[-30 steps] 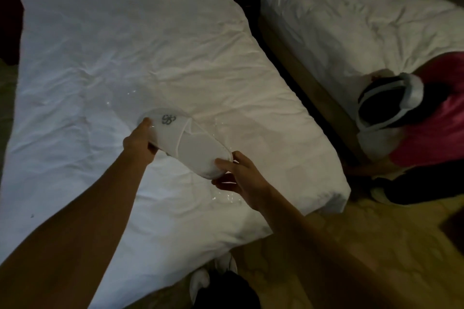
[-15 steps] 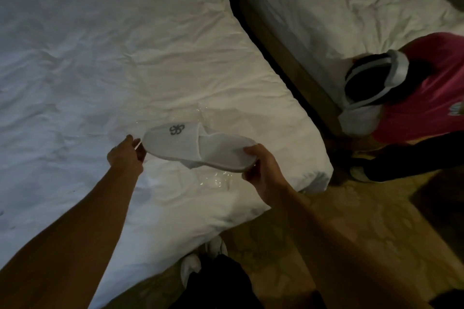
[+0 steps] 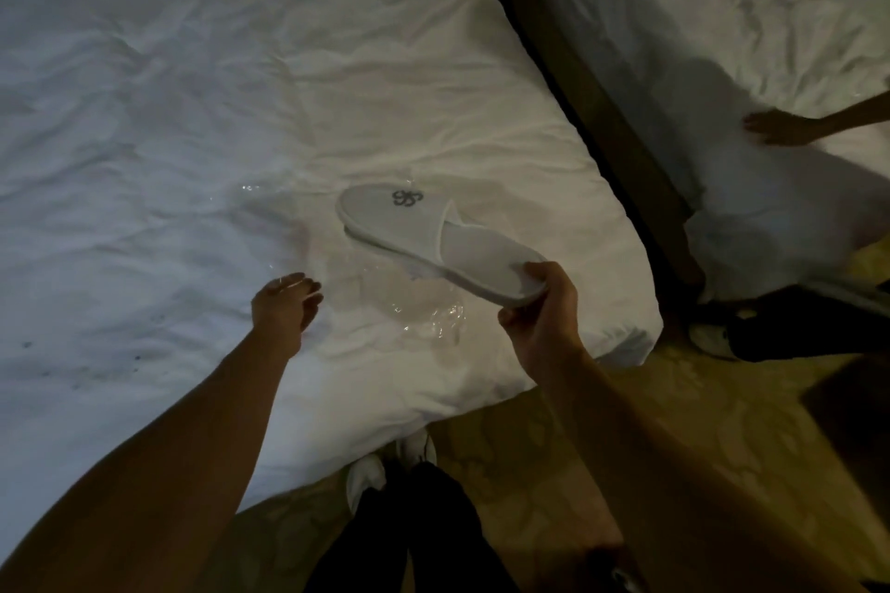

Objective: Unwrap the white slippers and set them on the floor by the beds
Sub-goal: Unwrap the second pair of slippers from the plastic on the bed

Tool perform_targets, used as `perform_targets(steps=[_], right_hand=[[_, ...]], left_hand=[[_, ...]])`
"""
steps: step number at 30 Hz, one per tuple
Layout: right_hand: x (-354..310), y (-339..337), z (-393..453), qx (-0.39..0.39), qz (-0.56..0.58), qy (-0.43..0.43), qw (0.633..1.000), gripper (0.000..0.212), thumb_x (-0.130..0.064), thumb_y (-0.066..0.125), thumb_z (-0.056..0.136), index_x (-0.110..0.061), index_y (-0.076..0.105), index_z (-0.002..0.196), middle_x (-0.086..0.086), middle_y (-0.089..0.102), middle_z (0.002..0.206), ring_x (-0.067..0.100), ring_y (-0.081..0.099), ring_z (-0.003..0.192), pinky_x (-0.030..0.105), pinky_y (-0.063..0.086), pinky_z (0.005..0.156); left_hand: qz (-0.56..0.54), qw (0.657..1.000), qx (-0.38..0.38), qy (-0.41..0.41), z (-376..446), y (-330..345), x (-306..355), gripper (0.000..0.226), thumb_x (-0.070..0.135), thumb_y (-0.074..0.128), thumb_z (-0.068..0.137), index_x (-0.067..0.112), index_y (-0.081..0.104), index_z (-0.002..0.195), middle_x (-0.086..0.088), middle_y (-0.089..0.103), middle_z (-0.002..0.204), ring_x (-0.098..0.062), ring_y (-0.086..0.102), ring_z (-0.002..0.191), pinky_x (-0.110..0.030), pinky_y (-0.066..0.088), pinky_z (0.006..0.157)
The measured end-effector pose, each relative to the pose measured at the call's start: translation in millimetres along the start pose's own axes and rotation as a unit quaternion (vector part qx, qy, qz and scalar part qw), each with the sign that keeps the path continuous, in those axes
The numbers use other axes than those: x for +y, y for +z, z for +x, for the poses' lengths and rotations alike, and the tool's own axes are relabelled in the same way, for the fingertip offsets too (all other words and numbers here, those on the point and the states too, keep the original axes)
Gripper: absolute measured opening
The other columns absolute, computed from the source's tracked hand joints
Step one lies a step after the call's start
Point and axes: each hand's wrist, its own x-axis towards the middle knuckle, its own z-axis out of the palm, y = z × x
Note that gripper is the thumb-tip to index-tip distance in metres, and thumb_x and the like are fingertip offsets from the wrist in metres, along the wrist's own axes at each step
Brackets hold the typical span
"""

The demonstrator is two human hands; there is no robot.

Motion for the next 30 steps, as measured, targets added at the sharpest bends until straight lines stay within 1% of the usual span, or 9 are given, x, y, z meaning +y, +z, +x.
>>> perform_targets(steps=[11, 14, 16, 18, 19, 21, 24, 28, 30], right_hand=[[-5.0, 13.3, -1.9, -0.042, 0.036, 0.012, 0.998, 0.010, -0.016, 0.053, 0.079, -0.016, 0.063, 0.075, 0.000, 0.060, 0.068, 0.015, 0.043, 0.055, 0.022, 0.030, 0.044], [-3.3, 13.2, -4.4, -0.057, 0.033, 0.019, 0.998, 0.009, -0.015, 0.054, 0.080, -0.015, 0.064, 0.079, 0.002, 0.060, 0.075, 0.014, 0.046, 0.057, 0.022, 0.032, 0.046], [-0.1, 16.8, -7.9, -0.067, 0.032, 0.028, 0.997, 0.008, -0.015, 0.056, 0.079, -0.015, 0.064, 0.081, 0.002, 0.059, 0.075, 0.014, 0.046, 0.056, 0.022, 0.033, 0.048], [3.3, 23.3, -11.7, -0.069, 0.042, 0.042, 0.996, 0.007, -0.014, 0.058, 0.080, -0.014, 0.064, 0.081, 0.001, 0.060, 0.073, 0.013, 0.048, 0.054, 0.021, 0.034, 0.048], [5.0, 27.8, -13.5, -0.069, 0.050, 0.049, 0.995, 0.006, -0.014, 0.058, 0.080, -0.014, 0.064, 0.080, 0.001, 0.060, 0.073, 0.013, 0.048, 0.054, 0.021, 0.035, 0.049], [7.5, 38.5, -17.9, -0.072, 0.064, 0.059, 0.994, 0.005, -0.013, 0.059, 0.081, -0.014, 0.064, 0.080, 0.002, 0.058, 0.071, 0.013, 0.049, 0.053, 0.021, 0.036, 0.049], [8.1, 55.8, -25.6, -0.089, 0.088, 0.067, 0.990, 0.008, -0.014, 0.061, 0.081, -0.012, 0.063, 0.088, 0.003, 0.059, 0.071, 0.013, 0.050, 0.054, 0.020, 0.039, 0.047], [6.1, 74.3, -36.1, -0.141, 0.120, 0.070, 0.980, 0.012, -0.018, 0.058, 0.084, -0.013, 0.061, 0.094, 0.001, 0.061, 0.074, 0.011, 0.053, 0.057, 0.019, 0.041, 0.053], [7.8, 81.1, -42.3, -0.163, 0.140, 0.081, 0.973, 0.021, -0.019, 0.056, 0.086, -0.011, 0.062, 0.104, 0.003, 0.064, 0.081, 0.011, 0.055, 0.061, 0.019, 0.044, 0.053]], left_hand=[[0.237, 0.971, -0.019, -0.020, 31.1, -21.8, -15.4, 0.008, 0.015, 0.062, 0.093, 0.011, 0.067, 0.088, -0.008, 0.068, 0.090, -0.015, 0.062, 0.068, -0.023, 0.044, 0.060], [0.320, 0.946, -0.005, -0.055, 33.6, -26.7, -18.7, 0.034, 0.034, 0.073, 0.084, 0.006, 0.064, 0.101, -0.008, 0.064, 0.096, -0.019, 0.059, 0.073, -0.029, 0.042, 0.064], [0.413, 0.908, 0.067, 0.019, 28.3, -26.6, -20.0, 0.058, 0.041, 0.072, 0.083, -0.002, 0.059, 0.119, -0.016, 0.065, 0.109, -0.033, 0.062, 0.097, -0.034, 0.046, 0.077], [0.466, 0.865, 0.116, 0.150, 16.8, -18.3, -16.4, 0.060, 0.044, 0.065, 0.088, -0.001, 0.057, 0.126, -0.020, 0.063, 0.125, -0.038, 0.058, 0.116, -0.038, 0.045, 0.091], [0.444, 0.864, 0.108, 0.210, 9.0, -10.1, -12.5, 0.054, 0.044, 0.062, 0.090, 0.002, 0.059, 0.124, -0.019, 0.064, 0.124, -0.036, 0.058, 0.116, -0.039, 0.045, 0.093], [0.346, 0.903, 0.009, 0.256, -10.4, 12.7, -1.8, 0.044, 0.045, 0.056, 0.093, 0.008, 0.065, 0.115, -0.015, 0.069, 0.115, -0.031, 0.063, 0.108, -0.038, 0.047, 0.092], [0.124, 0.963, -0.180, 0.159, -49.7, 49.7, 13.6, 0.045, 0.055, 0.044, 0.096, 0.015, 0.066, 0.103, -0.008, 0.073, 0.107, -0.024, 0.068, 0.102, -0.039, 0.053, 0.093], [-0.153, 0.943, -0.294, 0.015, -86.8, 78.5, 23.1, 0.077, 0.072, 0.047, 0.085, 0.005, 0.065, 0.118, -0.017, 0.069, 0.117, -0.034, 0.064, 0.114, -0.048, 0.048, 0.102], [-0.188, 0.924, -0.332, -0.015, -103.0, 87.4, 26.1, 0.086, 0.077, 0.052, 0.077, 0.005, 0.063, 0.125, -0.019, 0.067, 0.124, -0.038, 0.062, 0.117, -0.051, 0.047, 0.103]])
